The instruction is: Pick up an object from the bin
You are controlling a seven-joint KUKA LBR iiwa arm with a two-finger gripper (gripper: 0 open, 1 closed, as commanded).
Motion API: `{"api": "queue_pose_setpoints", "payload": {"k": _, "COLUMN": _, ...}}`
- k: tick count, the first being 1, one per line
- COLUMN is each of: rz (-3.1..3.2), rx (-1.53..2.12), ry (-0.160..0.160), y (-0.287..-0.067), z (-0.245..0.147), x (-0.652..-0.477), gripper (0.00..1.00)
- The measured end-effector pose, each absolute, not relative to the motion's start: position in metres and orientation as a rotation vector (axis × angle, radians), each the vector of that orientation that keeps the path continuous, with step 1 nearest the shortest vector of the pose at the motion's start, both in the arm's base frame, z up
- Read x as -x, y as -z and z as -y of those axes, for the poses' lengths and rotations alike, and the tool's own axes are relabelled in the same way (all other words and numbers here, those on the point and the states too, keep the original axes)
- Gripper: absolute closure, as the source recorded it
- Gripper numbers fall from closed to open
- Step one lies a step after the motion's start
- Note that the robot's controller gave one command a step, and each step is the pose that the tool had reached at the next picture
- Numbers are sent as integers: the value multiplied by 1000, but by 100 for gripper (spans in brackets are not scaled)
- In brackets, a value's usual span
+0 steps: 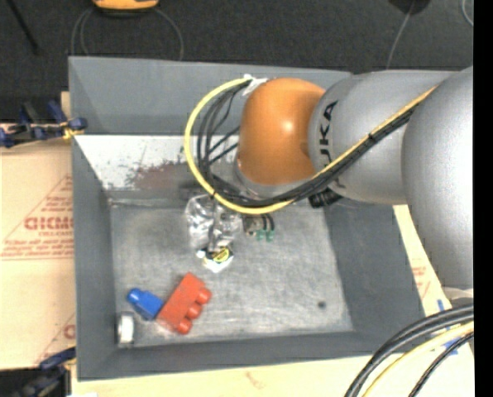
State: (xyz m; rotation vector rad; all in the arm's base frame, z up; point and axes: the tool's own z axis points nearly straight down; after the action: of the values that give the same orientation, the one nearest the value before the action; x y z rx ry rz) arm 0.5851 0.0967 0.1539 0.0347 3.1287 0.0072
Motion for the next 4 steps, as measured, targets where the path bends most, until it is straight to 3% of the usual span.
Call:
{"api": "queue_pose_setpoints", "payload": {"k": 1, "rz": -3138, "rx": -39, "ry": -5, "y": -149, "z": -95, "x": -582, "gripper": 0}}
{"api": "queue_pose_setpoints", "payload": {"k": 2, "rz": -3101, "rx": 514, "ry": 2, "y": -106, "z": -98, "x": -548, "gripper": 0}}
{"api": "queue_pose_setpoints", "payload": {"k": 3, "rz": -3077, "rx": 569, "ry": -3, "y": -73, "z": -129, "x": -500, "gripper": 0}}
{"api": "queue_pose_setpoints", "payload": {"k": 4, "rz": -3072, "rx": 563, "ry": -5, "y": -75, "z": -129, "x": -503, "gripper": 100}}
